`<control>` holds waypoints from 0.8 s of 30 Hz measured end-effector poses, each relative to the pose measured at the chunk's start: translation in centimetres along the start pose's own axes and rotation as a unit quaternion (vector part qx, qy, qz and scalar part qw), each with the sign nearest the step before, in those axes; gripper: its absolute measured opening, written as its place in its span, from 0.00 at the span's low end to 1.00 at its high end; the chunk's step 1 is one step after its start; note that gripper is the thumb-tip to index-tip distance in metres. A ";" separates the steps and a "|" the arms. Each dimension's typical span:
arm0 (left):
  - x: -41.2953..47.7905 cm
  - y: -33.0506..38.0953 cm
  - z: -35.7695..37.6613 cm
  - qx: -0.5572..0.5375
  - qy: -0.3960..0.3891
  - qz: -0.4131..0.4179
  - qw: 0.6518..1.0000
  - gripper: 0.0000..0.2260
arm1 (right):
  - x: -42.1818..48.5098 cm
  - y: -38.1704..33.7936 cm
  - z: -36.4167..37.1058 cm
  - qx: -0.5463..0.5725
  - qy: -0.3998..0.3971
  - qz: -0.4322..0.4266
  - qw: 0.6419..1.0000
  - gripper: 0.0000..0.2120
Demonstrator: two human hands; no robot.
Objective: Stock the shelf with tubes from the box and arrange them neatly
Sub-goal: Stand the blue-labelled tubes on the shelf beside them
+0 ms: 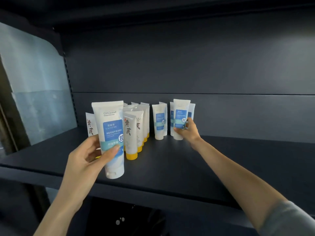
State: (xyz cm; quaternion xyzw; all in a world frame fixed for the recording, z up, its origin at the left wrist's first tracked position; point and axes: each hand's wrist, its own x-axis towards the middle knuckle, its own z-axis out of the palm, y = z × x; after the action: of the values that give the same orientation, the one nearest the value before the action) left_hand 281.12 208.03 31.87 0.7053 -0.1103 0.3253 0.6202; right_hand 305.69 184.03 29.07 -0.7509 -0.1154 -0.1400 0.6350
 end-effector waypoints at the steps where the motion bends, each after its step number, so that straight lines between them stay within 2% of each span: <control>1: 0.2 -0.1 0.1 0.002 0.002 -0.002 1.000 0.12 | 0.3 0.5 0.2 -0.011 -0.014 -0.001 1.000 0.22; 10: 1.9 -1.3 -0.3 0.005 0.005 -0.010 1.000 0.14 | 2.4 2.9 0.6 -0.054 -0.090 0.013 0.994 0.20; 24: 3.4 -2.0 -1.7 0.000 -0.048 -0.023 0.999 0.16 | 2.5 3.1 1.0 -0.137 -0.022 0.044 0.989 0.22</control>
State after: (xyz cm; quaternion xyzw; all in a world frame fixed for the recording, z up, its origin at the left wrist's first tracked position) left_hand 284.27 210.88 32.26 0.7221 -0.1237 0.2770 0.6217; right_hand 309.14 184.48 26.97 -0.8382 -0.0756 -0.1095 0.5289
